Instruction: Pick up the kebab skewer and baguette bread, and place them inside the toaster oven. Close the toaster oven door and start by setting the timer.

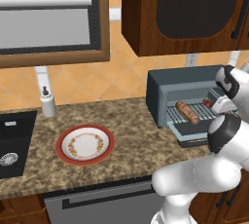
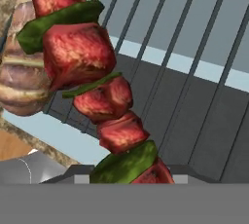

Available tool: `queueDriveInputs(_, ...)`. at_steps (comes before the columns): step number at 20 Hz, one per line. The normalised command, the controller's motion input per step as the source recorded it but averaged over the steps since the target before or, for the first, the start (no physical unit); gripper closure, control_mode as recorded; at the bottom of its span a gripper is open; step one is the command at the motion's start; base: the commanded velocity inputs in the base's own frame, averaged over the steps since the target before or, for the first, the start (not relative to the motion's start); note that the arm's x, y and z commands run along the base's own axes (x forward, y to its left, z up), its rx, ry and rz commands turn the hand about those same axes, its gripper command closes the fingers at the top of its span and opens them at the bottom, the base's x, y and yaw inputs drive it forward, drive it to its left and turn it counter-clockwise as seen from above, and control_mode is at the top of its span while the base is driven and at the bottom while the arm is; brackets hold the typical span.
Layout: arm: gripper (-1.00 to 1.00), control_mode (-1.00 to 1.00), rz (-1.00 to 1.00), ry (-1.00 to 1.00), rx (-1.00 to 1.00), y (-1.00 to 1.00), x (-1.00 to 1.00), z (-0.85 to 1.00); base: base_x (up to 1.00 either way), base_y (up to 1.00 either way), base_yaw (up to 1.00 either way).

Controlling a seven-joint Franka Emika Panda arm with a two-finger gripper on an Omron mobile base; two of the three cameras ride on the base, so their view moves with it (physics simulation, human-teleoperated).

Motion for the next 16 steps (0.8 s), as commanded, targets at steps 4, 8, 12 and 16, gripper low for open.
queueDriveInputs(4, 1.0, -1.0, 0.0, 0.0, 0.0, 0.0, 0.12, -0.2, 0.0, 0.0, 0.0)
queueDriveInputs(8, 1.0, -1.0, 0.0, 0.0, 0.0, 0.0, 0.09, -0.17, 0.0, 0.0, 0.0)
queueDriveInputs(12, 1.0, -1.0, 0.0, 0.0, 0.0, 0.0, 0.03, -0.21, 0.0, 0.0, 0.0)
queueDriveInputs(16, 1.0, -1.0, 0.0, 0.0, 0.0, 0.0, 0.01, -0.11, 0.0, 0.0, 0.0)
